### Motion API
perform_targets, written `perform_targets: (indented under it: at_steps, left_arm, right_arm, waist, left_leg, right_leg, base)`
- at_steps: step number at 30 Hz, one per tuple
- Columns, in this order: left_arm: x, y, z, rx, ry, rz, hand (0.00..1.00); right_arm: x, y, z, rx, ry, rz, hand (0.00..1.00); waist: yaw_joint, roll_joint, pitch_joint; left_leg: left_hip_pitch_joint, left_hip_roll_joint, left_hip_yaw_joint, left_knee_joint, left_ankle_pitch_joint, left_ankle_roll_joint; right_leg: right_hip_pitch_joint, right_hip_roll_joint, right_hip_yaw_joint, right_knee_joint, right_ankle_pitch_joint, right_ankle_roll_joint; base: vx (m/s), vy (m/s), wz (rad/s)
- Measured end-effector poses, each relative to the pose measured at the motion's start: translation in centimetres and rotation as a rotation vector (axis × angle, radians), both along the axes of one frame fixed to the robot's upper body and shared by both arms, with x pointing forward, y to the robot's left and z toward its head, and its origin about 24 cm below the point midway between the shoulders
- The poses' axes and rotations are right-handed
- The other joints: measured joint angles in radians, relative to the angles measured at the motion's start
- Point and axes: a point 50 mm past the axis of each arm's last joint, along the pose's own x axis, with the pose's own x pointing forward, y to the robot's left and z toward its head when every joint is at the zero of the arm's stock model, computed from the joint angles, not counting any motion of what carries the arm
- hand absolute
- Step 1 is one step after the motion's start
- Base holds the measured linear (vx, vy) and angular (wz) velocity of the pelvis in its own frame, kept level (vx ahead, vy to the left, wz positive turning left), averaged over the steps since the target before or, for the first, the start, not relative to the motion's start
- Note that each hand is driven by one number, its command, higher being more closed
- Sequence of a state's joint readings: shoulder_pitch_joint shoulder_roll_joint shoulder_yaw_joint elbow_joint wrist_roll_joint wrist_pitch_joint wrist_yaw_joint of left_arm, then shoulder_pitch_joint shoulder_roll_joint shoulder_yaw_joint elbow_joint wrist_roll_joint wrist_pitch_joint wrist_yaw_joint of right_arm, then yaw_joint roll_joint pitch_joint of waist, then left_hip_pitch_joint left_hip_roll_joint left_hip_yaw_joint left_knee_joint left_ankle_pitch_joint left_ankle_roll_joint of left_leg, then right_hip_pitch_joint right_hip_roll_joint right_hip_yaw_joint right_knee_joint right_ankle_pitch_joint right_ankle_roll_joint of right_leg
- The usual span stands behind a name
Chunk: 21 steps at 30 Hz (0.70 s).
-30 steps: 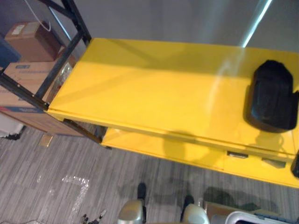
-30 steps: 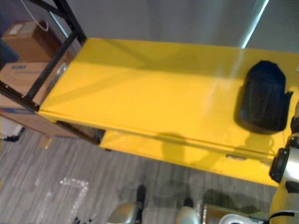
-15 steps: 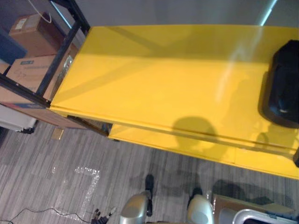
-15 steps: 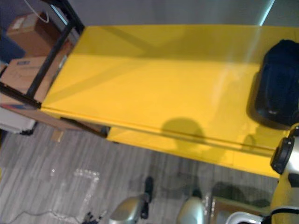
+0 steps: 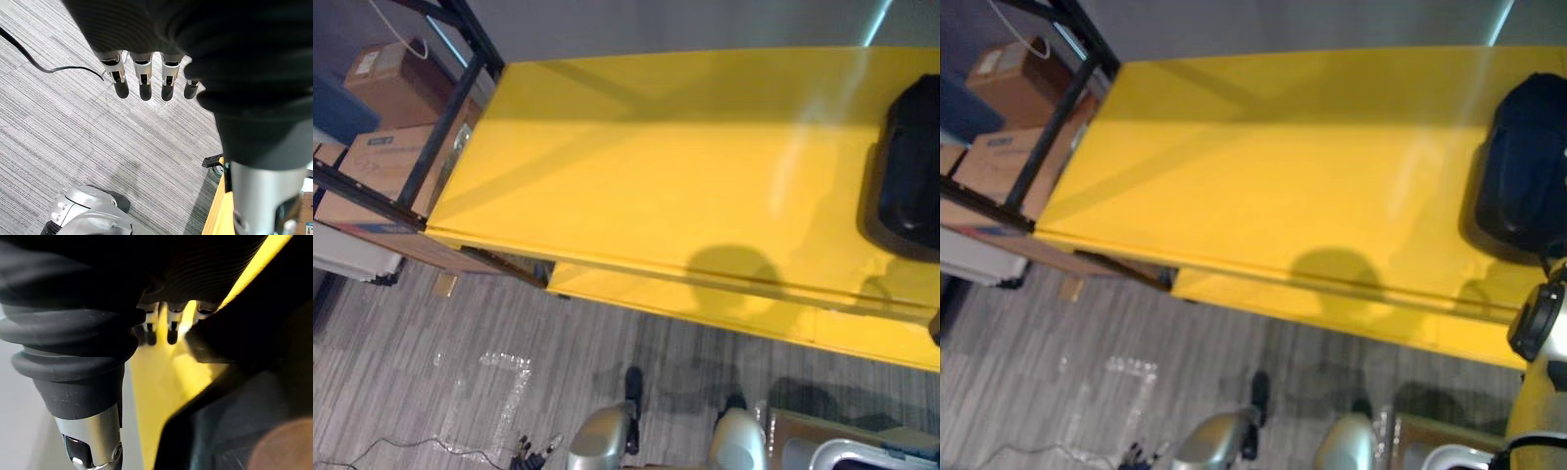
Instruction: Walk over and take plastic housings, then place them on the shelf
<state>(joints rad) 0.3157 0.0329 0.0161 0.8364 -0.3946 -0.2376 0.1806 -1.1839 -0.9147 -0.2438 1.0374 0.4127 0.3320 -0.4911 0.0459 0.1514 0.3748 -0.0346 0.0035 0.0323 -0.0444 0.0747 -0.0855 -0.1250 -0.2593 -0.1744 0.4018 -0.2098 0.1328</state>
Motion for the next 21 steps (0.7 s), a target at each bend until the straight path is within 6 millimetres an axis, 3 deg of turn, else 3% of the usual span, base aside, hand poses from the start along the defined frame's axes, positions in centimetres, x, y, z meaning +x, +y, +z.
perform_targets:
  at_steps: [10, 21]
  left_arm:
    - [-0.1, 0.0, -0.1, -0.004, 0.008, -0.003, 0.0]
    - [-0.1, -0.2, -0.2, -0.037, 0.011, -0.027, 0.0]
  right_arm:
    - [0.6, 0.4, 0.3, -0.076, 0.009, 0.132, 0.0]
    - [1.2, 1.2, 1.1, -0.271, 0.068, 0.187, 0.0]
  waist:
    - [0.0, 0.008, -0.005]
    - [0.002, 0.01, -0.007]
  left_leg:
    - [0.001, -0.001, 0.005, 0.002, 0.0, 0.0]
    - [0.001, -0.002, 0.004, 0.003, 0.0, 0.0]
  right_leg:
    - [-0.005, -0.002, 0.006, 0.009, -0.001, -0.001]
    - [-0.005, -0.002, 0.006, 0.01, -0.001, -0.001]
  base:
    - [0.0, 0.0, 0.0]
    - [0.0, 0.0, 0.0]
